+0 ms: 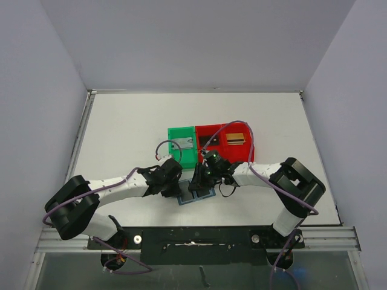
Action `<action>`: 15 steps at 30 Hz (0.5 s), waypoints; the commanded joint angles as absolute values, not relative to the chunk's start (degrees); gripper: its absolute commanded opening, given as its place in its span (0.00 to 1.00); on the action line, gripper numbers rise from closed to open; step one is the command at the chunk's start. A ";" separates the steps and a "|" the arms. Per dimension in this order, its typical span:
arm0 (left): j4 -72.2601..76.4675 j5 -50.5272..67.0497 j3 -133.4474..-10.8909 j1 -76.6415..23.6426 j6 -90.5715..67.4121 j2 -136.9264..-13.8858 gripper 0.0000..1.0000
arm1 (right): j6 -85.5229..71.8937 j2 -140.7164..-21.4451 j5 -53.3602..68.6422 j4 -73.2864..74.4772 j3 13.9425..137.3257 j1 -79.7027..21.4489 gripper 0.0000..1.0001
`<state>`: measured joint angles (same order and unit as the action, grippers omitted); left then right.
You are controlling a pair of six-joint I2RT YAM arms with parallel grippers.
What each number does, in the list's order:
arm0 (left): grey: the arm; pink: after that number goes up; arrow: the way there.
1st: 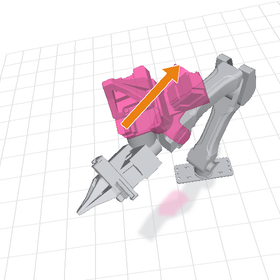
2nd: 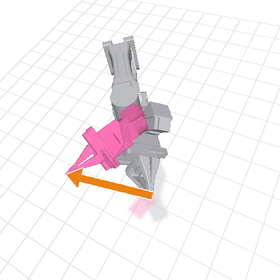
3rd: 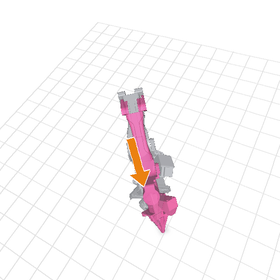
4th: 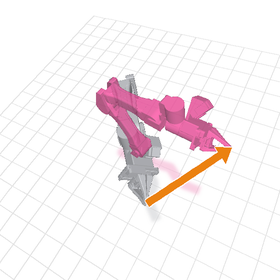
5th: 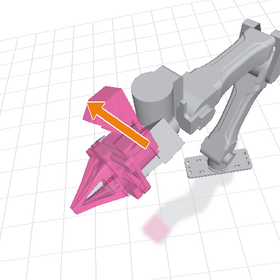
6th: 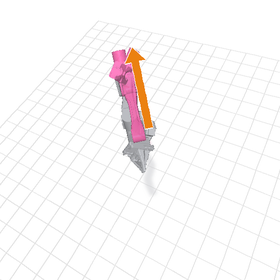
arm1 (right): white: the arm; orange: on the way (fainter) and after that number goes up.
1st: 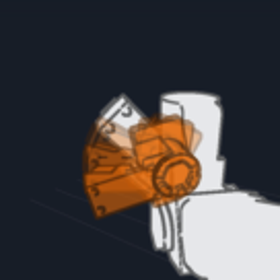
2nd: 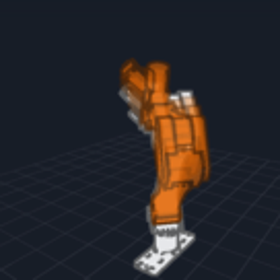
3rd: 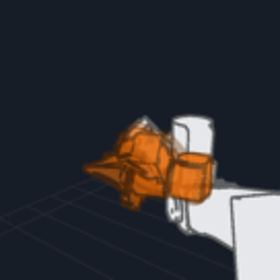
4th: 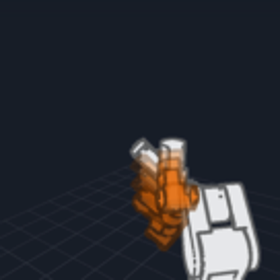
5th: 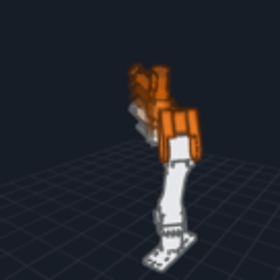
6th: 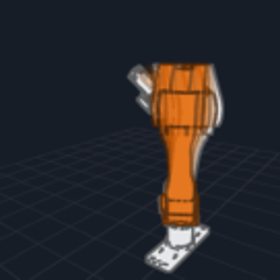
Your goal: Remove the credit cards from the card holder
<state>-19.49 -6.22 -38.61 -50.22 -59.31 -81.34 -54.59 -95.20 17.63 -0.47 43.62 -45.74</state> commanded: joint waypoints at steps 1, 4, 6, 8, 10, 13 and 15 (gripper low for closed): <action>-18.48 -5.78 -37.88 -50.50 -59.33 -82.62 0.12 | -54.31 -95.51 15.57 0.05 44.65 -45.90 0.23; -18.99 -6.12 -37.88 -50.51 -59.33 -82.70 0.11 | -53.87 -95.70 14.34 2.08 45.33 -46.01 0.23; -19.45 -6.30 -37.97 -50.49 -59.33 -82.64 0.11 | -53.51 -95.38 11.61 4.72 46.14 -46.50 0.24; -19.64 -6.66 -37.90 -50.48 -59.24 -82.62 0.11 | -52.74 -94.84 8.24 8.24 47.26 -47.27 0.25; -19.76 -6.79 -37.88 -50.53 -59.24 -82.66 0.10 | -51.87 -94.53 7.14 9.57 47.98 -47.71 0.27; -19.65 -6.72 -37.88 -50.50 -59.23 -82.87 0.10 | -51.44 -95.65 7.01 10.56 48.93 -48.13 0.28; -19.41 -6.69 -37.88 -50.52 -59.16 -83.16 0.09 | -51.42 -96.40 6.49 11.06 49.58 -48.68 0.28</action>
